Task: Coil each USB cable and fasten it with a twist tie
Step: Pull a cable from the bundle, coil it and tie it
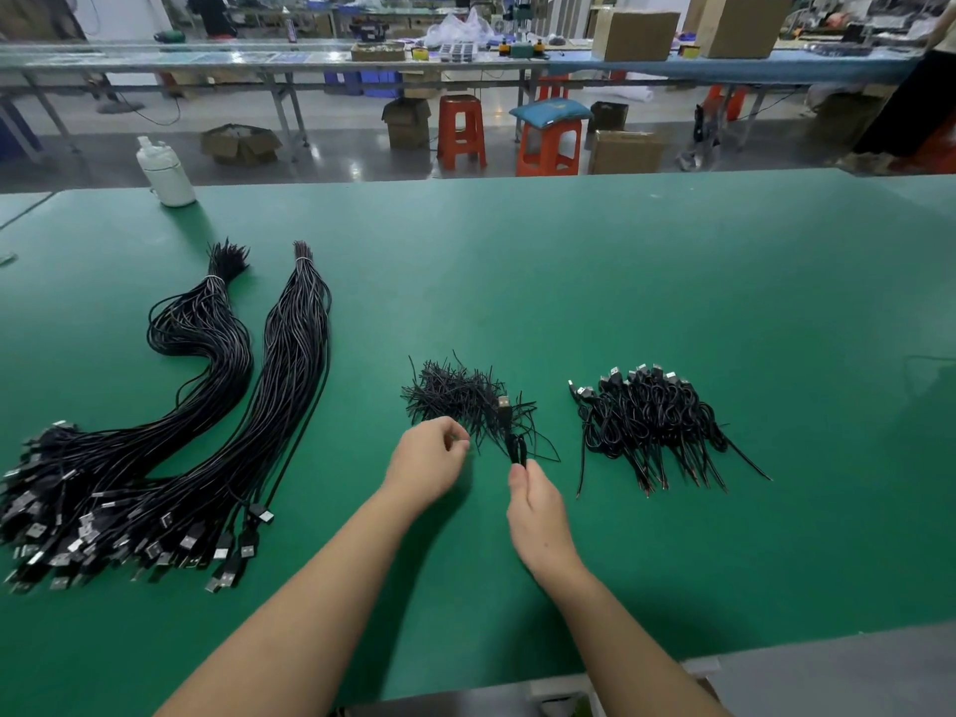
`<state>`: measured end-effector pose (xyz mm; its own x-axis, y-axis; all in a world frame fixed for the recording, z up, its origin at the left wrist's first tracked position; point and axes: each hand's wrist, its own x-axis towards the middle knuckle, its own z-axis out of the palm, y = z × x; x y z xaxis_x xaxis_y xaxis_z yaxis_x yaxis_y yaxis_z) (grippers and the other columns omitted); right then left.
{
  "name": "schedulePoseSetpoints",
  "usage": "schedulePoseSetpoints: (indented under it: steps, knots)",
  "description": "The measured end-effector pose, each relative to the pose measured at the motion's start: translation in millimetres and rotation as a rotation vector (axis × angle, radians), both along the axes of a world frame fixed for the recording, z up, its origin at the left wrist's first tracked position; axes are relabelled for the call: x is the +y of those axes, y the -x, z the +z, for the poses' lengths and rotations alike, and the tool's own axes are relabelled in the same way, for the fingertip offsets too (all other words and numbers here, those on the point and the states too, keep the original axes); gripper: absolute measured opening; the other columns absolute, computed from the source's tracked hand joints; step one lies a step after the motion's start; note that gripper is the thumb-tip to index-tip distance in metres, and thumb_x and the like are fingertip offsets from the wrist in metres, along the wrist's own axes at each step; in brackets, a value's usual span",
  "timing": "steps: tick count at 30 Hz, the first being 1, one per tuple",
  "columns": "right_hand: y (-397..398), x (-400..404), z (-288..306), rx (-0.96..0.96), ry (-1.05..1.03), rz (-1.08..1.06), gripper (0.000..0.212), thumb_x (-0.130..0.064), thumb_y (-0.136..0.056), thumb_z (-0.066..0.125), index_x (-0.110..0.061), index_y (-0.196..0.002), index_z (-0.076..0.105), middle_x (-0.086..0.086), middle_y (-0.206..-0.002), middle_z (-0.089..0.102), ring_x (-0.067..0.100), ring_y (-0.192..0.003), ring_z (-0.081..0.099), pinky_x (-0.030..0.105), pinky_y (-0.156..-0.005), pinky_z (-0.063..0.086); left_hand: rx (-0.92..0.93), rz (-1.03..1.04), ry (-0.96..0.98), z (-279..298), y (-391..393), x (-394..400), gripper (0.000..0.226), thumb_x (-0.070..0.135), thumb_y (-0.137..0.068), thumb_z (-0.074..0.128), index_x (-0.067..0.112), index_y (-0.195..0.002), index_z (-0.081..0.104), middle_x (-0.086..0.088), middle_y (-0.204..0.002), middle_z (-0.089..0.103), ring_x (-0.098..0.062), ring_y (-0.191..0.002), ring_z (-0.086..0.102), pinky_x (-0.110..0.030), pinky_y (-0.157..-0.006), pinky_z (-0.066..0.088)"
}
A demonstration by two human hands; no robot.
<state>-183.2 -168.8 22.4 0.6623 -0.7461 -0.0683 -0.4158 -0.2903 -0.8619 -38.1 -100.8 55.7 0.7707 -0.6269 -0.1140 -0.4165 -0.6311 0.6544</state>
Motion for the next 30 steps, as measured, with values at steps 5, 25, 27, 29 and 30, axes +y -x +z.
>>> schedulePoseSetpoints:
  steps: [5,25,27,29,30]
  knots:
    - [-1.8,-2.5,-3.7,0.015,0.017,0.019,0.035,-0.032,-0.106,0.034,-0.022,-0.073,0.035,-0.007,-0.068,0.041,0.009,-0.06,0.037,0.034,-0.06,0.029,-0.22,-0.019,-0.113,-20.4,3.7,-25.8,0.02,0.046,-0.089,0.062,0.028,-0.096,0.058,0.008,-0.094,0.053,-0.017,-0.08,0.055,-0.03,-0.07,0.043]
    - [3.2,-12.4,0.5,0.113,-0.127,0.298,0.038,-0.046,-0.104,0.032,-0.013,-0.097,0.047,-0.005,-0.073,0.045,0.012,-0.065,0.047,0.046,-0.067,0.053,0.331,0.194,0.282,-23.6,20.1,24.1,0.011,0.012,-0.087,0.072,0.022,-0.088,0.074,0.007,-0.068,0.065,-0.004,-0.053,0.051,-0.016,-0.05,0.041]
    - [3.6,-12.3,0.6,0.118,-0.117,0.313,0.035,-0.045,-0.105,0.032,-0.017,-0.091,0.046,-0.005,-0.074,0.046,0.014,-0.07,0.046,0.048,-0.072,0.052,0.368,0.204,0.317,-21.6,28.3,24.7,0.013,0.012,-0.087,0.07,0.024,-0.083,0.075,0.01,-0.063,0.063,-0.003,-0.049,0.048,-0.018,-0.048,0.04]
    - [3.2,-12.2,1.8,0.117,-0.124,0.311,0.03,-0.043,-0.105,0.032,-0.024,-0.087,0.046,-0.006,-0.074,0.047,0.015,-0.071,0.046,0.044,-0.072,0.05,0.346,0.174,0.311,-19.6,35.7,23.5,0.015,0.012,-0.086,0.069,0.025,-0.078,0.073,0.011,-0.062,0.062,-0.004,-0.051,0.048,-0.018,-0.049,0.041]
    - [2.9,-12.2,2.8,0.116,-0.134,0.307,0.027,-0.043,-0.105,0.032,-0.028,-0.087,0.045,-0.006,-0.075,0.048,0.015,-0.072,0.047,0.042,-0.071,0.048,0.319,0.15,0.296,-18.5,38.5,22.7,0.016,0.012,-0.085,0.069,0.025,-0.077,0.073,0.01,-0.063,0.063,-0.006,-0.054,0.05,-0.018,-0.052,0.042]
